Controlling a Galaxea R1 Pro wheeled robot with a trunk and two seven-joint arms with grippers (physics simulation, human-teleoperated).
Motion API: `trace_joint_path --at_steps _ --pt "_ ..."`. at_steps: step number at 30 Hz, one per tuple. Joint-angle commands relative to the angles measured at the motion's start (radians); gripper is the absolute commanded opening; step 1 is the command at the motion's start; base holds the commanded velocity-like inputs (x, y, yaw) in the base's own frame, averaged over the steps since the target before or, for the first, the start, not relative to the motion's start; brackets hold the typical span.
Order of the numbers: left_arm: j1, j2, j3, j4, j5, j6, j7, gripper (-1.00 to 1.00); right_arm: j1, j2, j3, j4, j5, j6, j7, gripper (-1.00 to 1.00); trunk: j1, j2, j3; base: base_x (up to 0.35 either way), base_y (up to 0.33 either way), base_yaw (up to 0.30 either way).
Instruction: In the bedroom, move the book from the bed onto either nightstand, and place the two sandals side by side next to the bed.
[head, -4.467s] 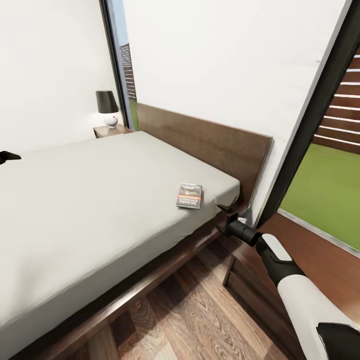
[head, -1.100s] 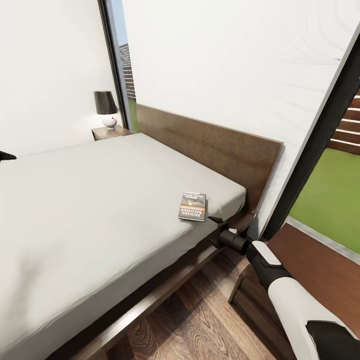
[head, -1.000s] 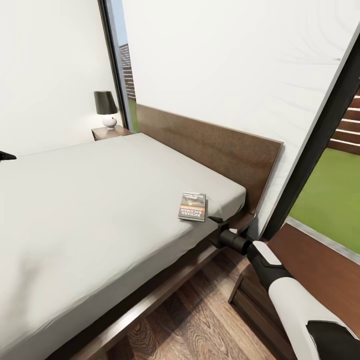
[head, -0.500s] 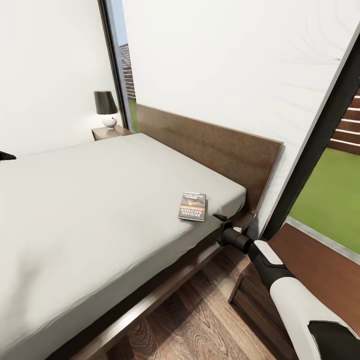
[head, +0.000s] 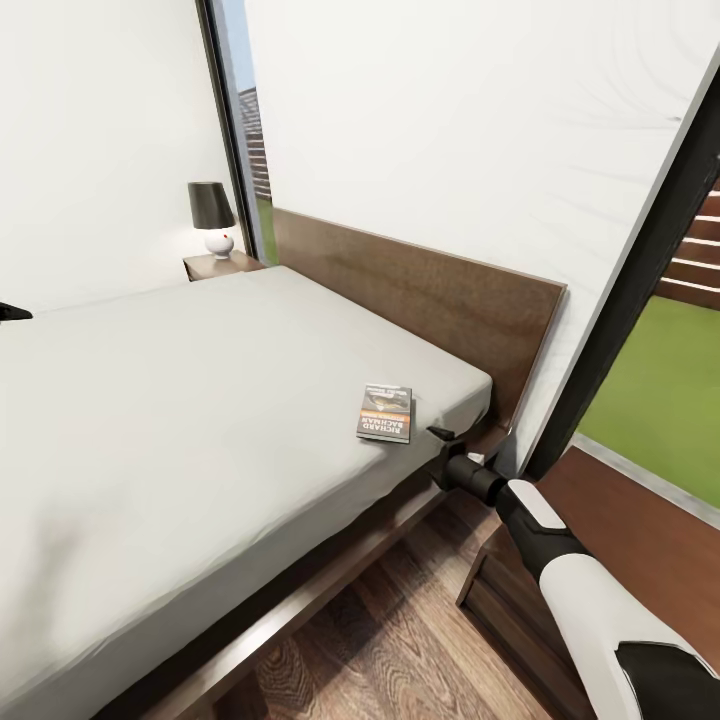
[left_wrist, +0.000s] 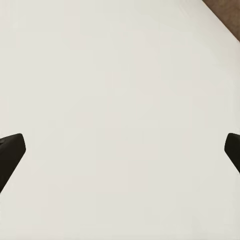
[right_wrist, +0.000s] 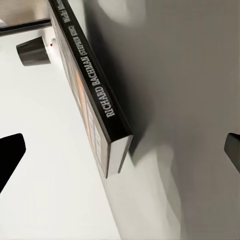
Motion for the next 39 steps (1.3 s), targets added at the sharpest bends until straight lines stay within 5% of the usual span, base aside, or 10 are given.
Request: trace_joint_path --at_steps 1,39 --pt "-0.001 0.000 0.002 0.000 0.005 0.006 0.001 1.00 -0.001 0.000 -0.003 0.001 0.002 0.006 0.002 1.00 0.000 0.000 -0.001 0.000 0.000 0.000" --pt "0.000 0.000 -0.001 0.003 0.000 0.000 0.001 1.00 -0.001 0.008 -0.003 -0.003 0.010 0.007 -0.001 1.00 0.000 0.000 -0.001 0.000 0.012 0.000"
